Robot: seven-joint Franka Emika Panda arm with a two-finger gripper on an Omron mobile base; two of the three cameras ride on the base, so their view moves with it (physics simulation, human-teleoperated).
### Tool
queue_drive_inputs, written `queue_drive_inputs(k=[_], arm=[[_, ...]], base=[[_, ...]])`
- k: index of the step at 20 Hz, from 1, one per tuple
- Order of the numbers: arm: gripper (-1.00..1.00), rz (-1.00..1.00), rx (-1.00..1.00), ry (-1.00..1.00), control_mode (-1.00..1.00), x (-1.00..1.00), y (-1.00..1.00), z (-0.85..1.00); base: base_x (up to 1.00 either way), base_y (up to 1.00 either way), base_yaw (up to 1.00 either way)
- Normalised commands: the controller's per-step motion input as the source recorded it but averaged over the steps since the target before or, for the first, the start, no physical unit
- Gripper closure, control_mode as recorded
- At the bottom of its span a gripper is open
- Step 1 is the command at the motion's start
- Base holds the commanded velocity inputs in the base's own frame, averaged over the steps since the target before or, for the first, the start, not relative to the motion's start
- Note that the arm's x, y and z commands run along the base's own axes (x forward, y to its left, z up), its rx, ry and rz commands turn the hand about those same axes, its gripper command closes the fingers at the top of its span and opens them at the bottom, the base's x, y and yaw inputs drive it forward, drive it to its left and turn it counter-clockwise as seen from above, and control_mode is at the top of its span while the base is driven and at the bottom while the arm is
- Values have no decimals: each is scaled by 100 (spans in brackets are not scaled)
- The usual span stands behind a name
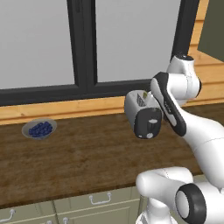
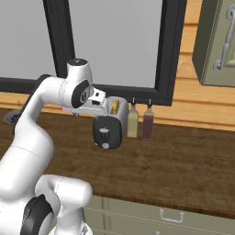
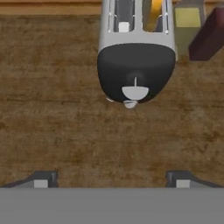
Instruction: Start the toaster. Once the lever pops up, take the bread to the plate on the dining counter.
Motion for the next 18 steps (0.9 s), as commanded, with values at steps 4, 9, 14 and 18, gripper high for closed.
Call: queue_drive_inputs(k=[4,9,14,18], arm=[[-100,0,4,0,-100,20,0,-59],[-100,0,0,-2,-100,49,0,-52],[-100,0,0,-18,-100,39,0,-40],[-100,0,0,-14,-100,24,0,-20]], base=[[0,0,0],[0,0,0],[0,0,0],[0,0,0]])
